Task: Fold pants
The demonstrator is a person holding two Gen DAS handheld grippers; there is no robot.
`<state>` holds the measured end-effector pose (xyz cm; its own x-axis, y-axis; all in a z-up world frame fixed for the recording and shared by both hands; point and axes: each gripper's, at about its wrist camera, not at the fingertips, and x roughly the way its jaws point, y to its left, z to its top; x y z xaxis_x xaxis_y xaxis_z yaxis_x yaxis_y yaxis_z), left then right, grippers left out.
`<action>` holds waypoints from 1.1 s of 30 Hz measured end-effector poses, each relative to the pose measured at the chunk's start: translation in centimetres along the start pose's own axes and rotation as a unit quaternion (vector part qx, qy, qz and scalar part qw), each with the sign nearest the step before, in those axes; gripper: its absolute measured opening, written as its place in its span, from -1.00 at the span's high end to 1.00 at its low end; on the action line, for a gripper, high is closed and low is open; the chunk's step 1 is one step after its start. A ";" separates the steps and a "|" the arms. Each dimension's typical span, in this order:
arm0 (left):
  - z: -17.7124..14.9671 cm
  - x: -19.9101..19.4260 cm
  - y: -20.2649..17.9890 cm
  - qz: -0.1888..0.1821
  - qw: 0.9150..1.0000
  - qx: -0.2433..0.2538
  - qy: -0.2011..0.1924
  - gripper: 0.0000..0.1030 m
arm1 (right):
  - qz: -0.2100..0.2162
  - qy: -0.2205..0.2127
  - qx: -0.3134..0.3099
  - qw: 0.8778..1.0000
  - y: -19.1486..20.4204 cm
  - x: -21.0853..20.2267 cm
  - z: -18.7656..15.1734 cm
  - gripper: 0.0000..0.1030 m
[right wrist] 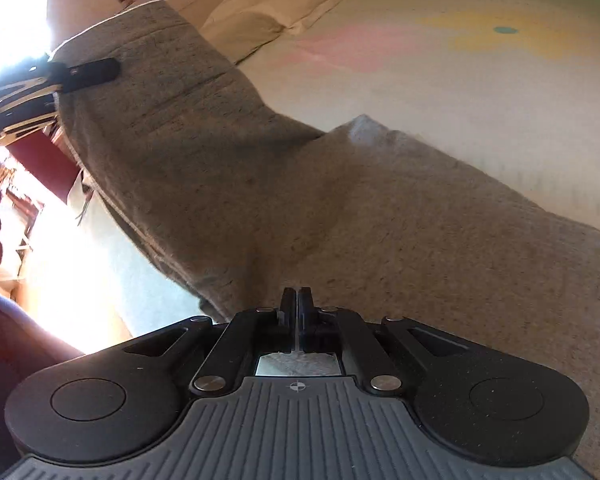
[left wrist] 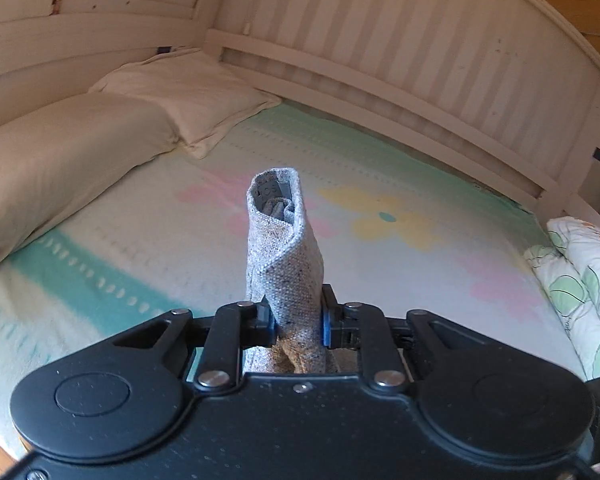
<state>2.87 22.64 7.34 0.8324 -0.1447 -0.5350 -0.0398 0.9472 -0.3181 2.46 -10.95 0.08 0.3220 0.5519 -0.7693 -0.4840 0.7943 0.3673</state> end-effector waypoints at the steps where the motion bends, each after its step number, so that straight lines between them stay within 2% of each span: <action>1: 0.2 -0.3 -1.2 -0.009 1.000 0.011 -0.004 0.54 | -0.004 -0.003 0.016 1.000 -0.9 -0.2 -0.1 0.95; 6: 0.8 -0.4 -7.8 -0.072 0.995 0.064 -0.018 0.64 | -0.031 -0.007 0.080 0.996 -4.7 -0.8 -0.1 0.95; 9: -0.1 0.7 -12.6 -0.131 0.987 0.091 -0.005 0.90 | -0.061 -0.014 0.103 0.993 -6.8 -1.8 -0.5 0.95; 10: -0.8 1.6 -14.3 -0.159 0.982 0.102 0.012 0.99 | -0.069 -0.018 0.113 0.991 -7.5 -2.0 -0.9 0.95; 12: -2.6 3.6 -17.4 -0.198 0.972 0.115 0.050 0.99 | -0.091 -0.018 0.132 0.987 -9.2 -2.5 -1.4 0.94; 15: -5.9 6.8 -20.5 -0.231 0.956 0.130 0.129 0.96 | -0.117 -0.009 0.156 0.981 -11.4 -2.9 -2.5 0.94; 16: -6.6 7.4 -20.7 -0.232 0.954 0.128 0.142 0.94 | -0.122 -0.009 0.164 0.979 -12.0 -3.2 -2.8 0.93; 19: -7.4 7.5 -19.6 -0.209 0.958 0.107 0.166 0.85 | -0.108 -0.028 0.189 0.976 -13.3 -4.2 -3.0 0.91; 21: -6.9 7.7 -17.2 -0.174 0.969 0.074 0.160 0.81 | -0.093 -0.049 0.202 0.974 -13.8 -4.9 -2.6 0.83; 22: -6.3 8.2 -15.7 -0.147 0.975 0.057 0.156 0.78 | -0.086 -0.062 0.204 0.973 -13.8 -5.2 -2.2 0.55; 23: -5.9 8.5 -14.3 -0.116 0.980 0.048 0.154 0.59 | -0.081 -0.072 0.205 0.973 -13.8 -5.3 -1.8 0.41; 24: -5.5 8.8 -13.0 -0.084 0.984 0.046 0.148 0.52 | -0.074 -0.082 0.207 0.972 -14.0 -5.4 -1.5 0.21; 25: -5.4 8.8 -11.8 -0.057 0.988 0.046 0.137 0.50 | -0.062 -0.092 0.210 0.971 -14.2 -5.0 -1.0 0.09; 26: -5.2 8.8 -10.8 -0.033 0.989 0.047 0.133 0.50 | -0.047 -0.100 0.217 0.970 -14.6 -4.8 -0.2 0.03; 28: -5.0 8.8 -9.1 -0.003 0.990 0.047 0.132 0.50 | -0.031 -0.107 0.236 0.965 -15.0 -4.0 0.7 -0.23; 33: -6.1 7.5 -8.0 0.002 0.987 0.077 0.138 0.48 | -0.042 -0.064 0.247 0.966 -15.8 -1.1 2.0 -0.24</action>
<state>6.11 12.28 1.09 0.6493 -0.1940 -0.7354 0.0594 0.9769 -0.2053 11.38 -23.61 -3.86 0.4555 0.4828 -0.7480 -0.0149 0.8442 0.5359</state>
